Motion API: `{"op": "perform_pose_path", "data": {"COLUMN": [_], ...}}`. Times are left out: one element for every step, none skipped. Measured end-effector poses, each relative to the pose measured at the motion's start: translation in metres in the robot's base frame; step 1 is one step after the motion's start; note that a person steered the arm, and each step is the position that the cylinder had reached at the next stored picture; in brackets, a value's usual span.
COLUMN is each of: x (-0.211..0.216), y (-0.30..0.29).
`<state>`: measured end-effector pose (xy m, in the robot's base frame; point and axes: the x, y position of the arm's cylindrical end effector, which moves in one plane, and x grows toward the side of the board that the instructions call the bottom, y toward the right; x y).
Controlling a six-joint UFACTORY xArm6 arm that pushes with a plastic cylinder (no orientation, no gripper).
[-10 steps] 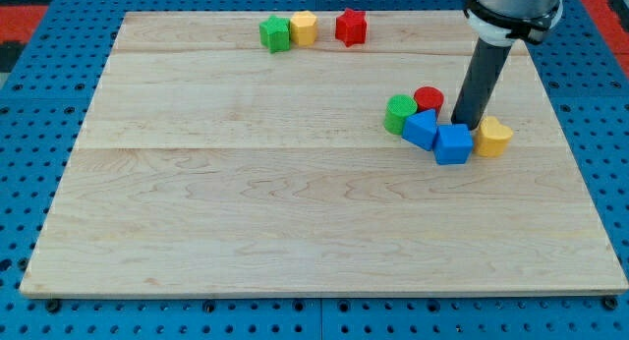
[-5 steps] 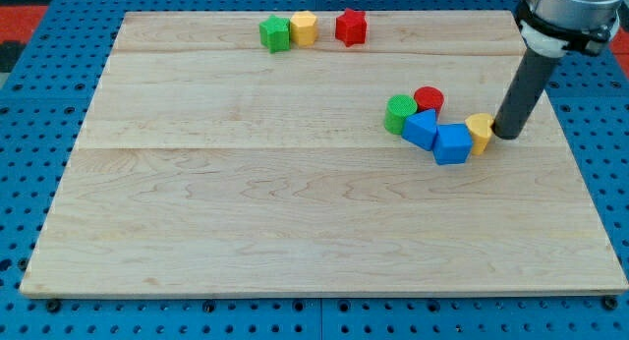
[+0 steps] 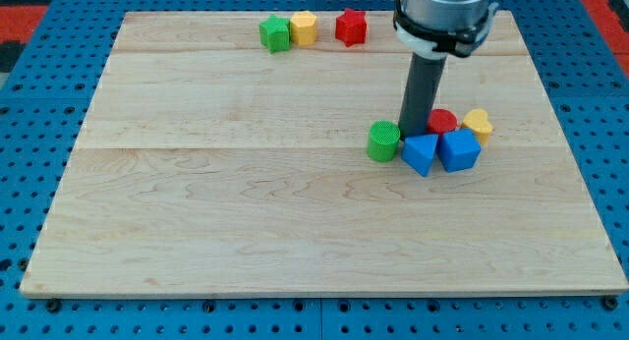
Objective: Place your arm in between the yellow heart and red circle
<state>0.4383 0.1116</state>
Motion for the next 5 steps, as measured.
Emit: {"op": "perform_pose_path", "data": {"x": [-0.032, -0.066, -0.04, -0.03, 0.012], "y": [-0.005, 0.003, 0.046, 0.061, 0.061]}}
